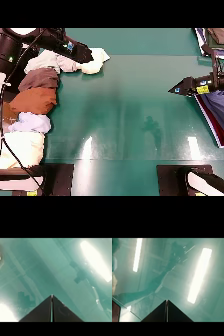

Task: Fold the shirts.

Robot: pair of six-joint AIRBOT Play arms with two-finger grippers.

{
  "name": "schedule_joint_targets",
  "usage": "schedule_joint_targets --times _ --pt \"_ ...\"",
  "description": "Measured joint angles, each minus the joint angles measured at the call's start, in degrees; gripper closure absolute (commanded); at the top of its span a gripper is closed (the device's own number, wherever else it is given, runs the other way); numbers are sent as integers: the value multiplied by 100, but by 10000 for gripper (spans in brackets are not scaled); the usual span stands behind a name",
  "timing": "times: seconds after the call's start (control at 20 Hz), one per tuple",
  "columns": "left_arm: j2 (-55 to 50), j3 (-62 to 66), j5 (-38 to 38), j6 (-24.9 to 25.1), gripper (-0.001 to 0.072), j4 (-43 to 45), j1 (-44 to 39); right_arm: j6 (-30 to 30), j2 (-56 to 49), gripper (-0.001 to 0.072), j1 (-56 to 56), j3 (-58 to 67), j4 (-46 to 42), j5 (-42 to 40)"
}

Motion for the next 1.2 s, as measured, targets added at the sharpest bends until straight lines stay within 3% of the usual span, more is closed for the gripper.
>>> schedule_joint_targets --times 0.8,0.9,1.2 --pt "0 0 15 -2 667 -31 0 0 0 692 22 0 11 118" --pt "-17 0 175 -2 98 -26 0 0 0 692 22 0 11 133" --pt "-603 -20 1058 -584 73 1217 144 0 0 692 22 0 15 164"
